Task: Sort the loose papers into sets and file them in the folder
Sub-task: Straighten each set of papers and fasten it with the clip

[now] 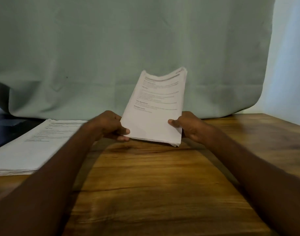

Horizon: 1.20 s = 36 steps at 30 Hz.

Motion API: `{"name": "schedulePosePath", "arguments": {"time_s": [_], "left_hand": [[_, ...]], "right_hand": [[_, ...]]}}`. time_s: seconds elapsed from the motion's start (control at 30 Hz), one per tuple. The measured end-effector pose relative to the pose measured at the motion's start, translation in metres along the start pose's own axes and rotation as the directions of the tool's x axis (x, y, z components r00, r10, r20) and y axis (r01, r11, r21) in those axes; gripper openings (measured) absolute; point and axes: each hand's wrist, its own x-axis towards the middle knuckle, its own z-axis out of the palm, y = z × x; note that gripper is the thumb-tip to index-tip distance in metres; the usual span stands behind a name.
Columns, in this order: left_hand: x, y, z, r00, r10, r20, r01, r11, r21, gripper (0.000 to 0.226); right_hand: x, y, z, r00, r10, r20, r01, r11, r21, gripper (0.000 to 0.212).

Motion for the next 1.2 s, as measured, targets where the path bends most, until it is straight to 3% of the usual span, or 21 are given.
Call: {"name": "schedulePosePath", "arguments": {"time_s": [0.07, 0.1, 0.2, 0.33, 0.5, 0.6, 0.8, 0.9, 1.07, 1.2], "left_hand": [[-0.004, 0.001, -0.007, 0.983, -0.096, 0.156, 0.092, 0.995, 0.037, 0.038], [-0.003, 0.001, -0.008, 0.98, -0.118, 0.159, 0.111, 0.993, 0.051, 0.042], [0.0, -0.001, -0.003, 0.993, -0.111, -0.045, 0.114, 0.991, 0.069, 0.05], [0.005, -0.005, 0.004, 0.981, -0.089, -0.174, 0.111, 0.987, 0.117, 0.029], [0.006, -0.003, 0.009, 0.97, 0.006, -0.244, 0.052, 0.972, 0.229, 0.026], [0.003, -0.002, -0.001, 0.942, 0.079, -0.325, -0.044, 0.993, 0.113, 0.031], [-0.034, -0.025, -0.059, 0.763, 0.185, -0.619, -0.217, 0.976, 0.025, 0.017], [-0.054, -0.05, -0.106, 0.714, 0.195, -0.672, -0.198, 0.977, 0.072, 0.016], [-0.076, -0.085, -0.168, 0.695, 0.165, -0.7, -0.093, 0.986, 0.14, 0.019], [-0.085, -0.11, -0.204, 0.703, 0.125, -0.7, 0.027, 0.979, 0.201, 0.024]], "right_hand": [[0.005, 0.002, -0.001, 0.996, 0.08, 0.046, -0.08, 0.997, 0.002, 0.048], [0.003, 0.001, 0.0, 0.99, 0.12, 0.077, -0.121, 0.993, -0.001, 0.048], [-0.002, 0.002, -0.001, 0.961, 0.2, 0.19, -0.205, 0.979, 0.01, 0.043], [-0.006, 0.003, -0.002, 0.896, 0.252, 0.366, -0.277, 0.961, 0.015, 0.04], [-0.001, 0.005, 0.006, 0.956, 0.213, 0.201, -0.217, 0.976, -0.001, 0.037], [-0.005, 0.001, 0.014, 0.971, 0.149, 0.187, -0.161, 0.986, 0.051, 0.036], [-0.041, -0.027, 0.068, 0.954, -0.025, 0.299, -0.058, 0.963, 0.265, 0.026], [-0.049, -0.033, 0.121, 0.947, -0.063, 0.316, -0.021, 0.967, 0.254, 0.03], [-0.051, -0.042, 0.206, 0.961, -0.049, 0.273, 0.022, 0.995, 0.1, 0.049], [-0.052, -0.045, 0.261, 0.972, -0.076, 0.221, 0.082, 0.997, -0.017, 0.041]]}}
